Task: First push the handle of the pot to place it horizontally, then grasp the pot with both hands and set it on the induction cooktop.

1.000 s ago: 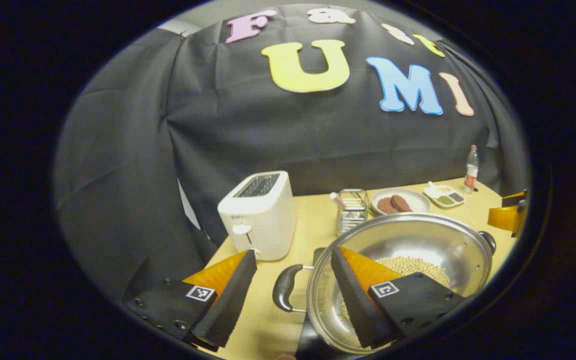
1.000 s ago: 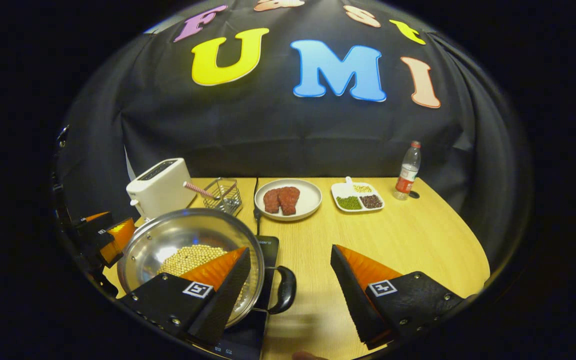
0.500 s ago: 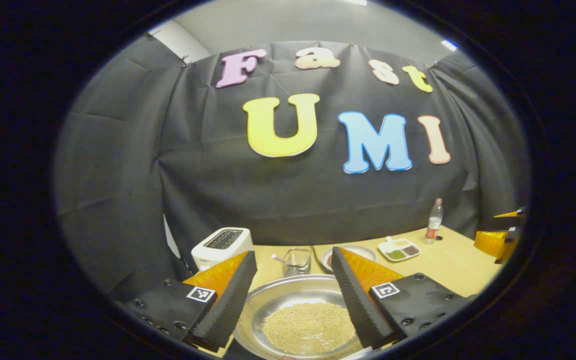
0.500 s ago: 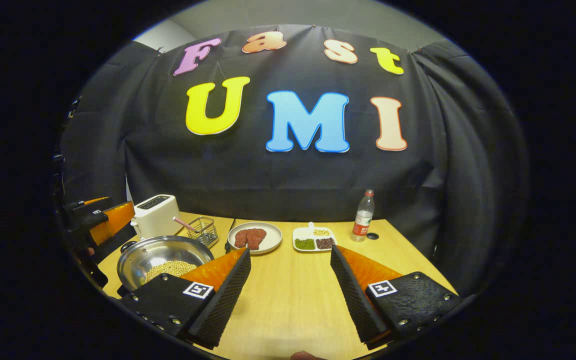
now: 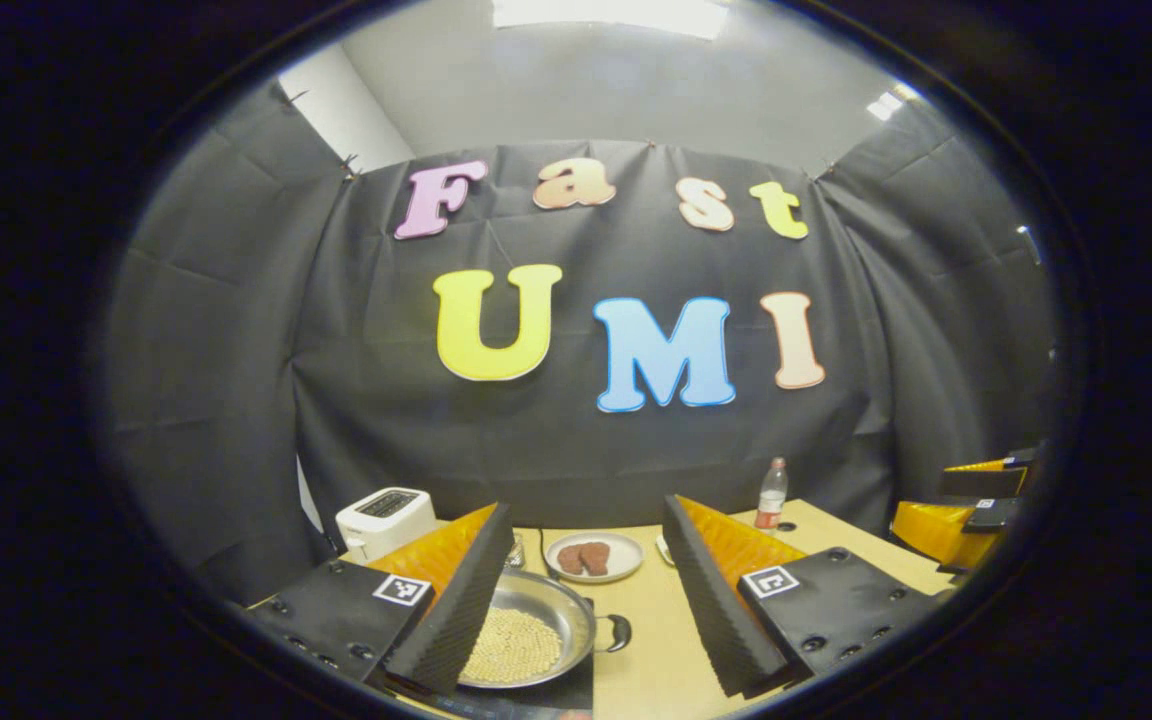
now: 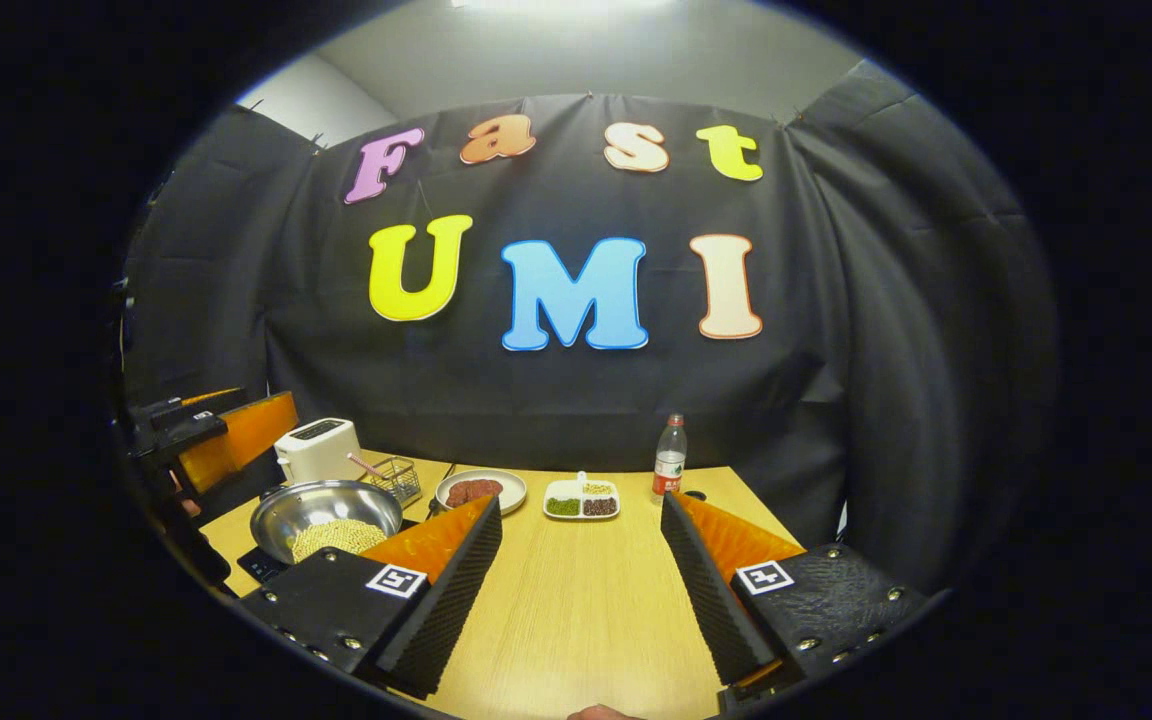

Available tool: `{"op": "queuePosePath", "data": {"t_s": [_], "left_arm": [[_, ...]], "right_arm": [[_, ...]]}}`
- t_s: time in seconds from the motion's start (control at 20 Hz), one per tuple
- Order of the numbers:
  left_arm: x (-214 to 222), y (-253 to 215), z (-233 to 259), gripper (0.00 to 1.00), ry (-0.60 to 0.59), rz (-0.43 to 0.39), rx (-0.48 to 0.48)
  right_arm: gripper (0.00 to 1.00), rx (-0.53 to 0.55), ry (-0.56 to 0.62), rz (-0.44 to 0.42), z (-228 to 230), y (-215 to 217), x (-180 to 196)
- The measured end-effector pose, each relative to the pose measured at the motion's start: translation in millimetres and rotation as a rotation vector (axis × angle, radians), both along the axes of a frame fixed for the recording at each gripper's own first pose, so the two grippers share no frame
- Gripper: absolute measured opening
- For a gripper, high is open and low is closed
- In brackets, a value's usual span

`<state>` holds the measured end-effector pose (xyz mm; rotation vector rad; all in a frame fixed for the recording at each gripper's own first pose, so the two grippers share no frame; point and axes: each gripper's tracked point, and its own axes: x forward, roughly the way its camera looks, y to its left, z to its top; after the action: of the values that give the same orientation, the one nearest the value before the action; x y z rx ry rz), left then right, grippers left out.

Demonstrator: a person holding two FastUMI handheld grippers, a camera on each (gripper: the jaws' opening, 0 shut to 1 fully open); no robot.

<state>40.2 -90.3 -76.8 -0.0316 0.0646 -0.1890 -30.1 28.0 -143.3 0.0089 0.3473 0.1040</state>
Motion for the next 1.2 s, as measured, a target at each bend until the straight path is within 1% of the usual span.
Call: {"op": "queuePosePath", "data": {"t_s": [0.05,0.15,0.2,0.25,0.3,0.35,0.45,0.5,0.65,0.8,1.2], "left_arm": [[-12,-8,5,0.97,-0.006,-0.011,-0.001],[-34,-15,15,0.98,-0.019,-0.029,-0.003],[-43,-16,20,1.00,-0.028,-0.033,-0.008],[-51,-16,22,0.98,-0.033,-0.036,-0.016],[-59,-16,25,0.97,-0.036,-0.043,-0.023],[-66,-14,26,0.94,-0.042,-0.048,-0.028],[-75,-6,29,1.00,-0.034,-0.051,-0.025],[-79,0,31,0.98,-0.042,-0.047,-0.023],[-88,18,37,0.97,-0.058,-0.025,-0.020],[-96,29,40,0.97,-0.069,-0.019,-0.011],[-110,41,48,0.97,-0.087,-0.017,-0.022]], "right_arm": [[0.97,0.000,-0.019,0.000,8,-5,-6],[0.97,0.016,-0.056,-0.007,24,-7,-19],[0.97,0.026,-0.081,-0.007,34,-5,-24],[0.97,0.028,-0.103,-0.009,40,-4,-29],[0.97,0.022,-0.114,-0.017,45,-3,-34],[0.96,0.022,-0.122,-0.026,48,-2,-39],[0.97,0.035,-0.113,-0.036,52,4,-52],[0.97,0.042,-0.117,-0.035,55,7,-57],[0.97,0.030,-0.117,-0.053,56,5,-68],[0.97,0.046,-0.127,-0.064,65,6,-74],[0.97,0.026,-0.177,-0.072,87,8,-83]]}}
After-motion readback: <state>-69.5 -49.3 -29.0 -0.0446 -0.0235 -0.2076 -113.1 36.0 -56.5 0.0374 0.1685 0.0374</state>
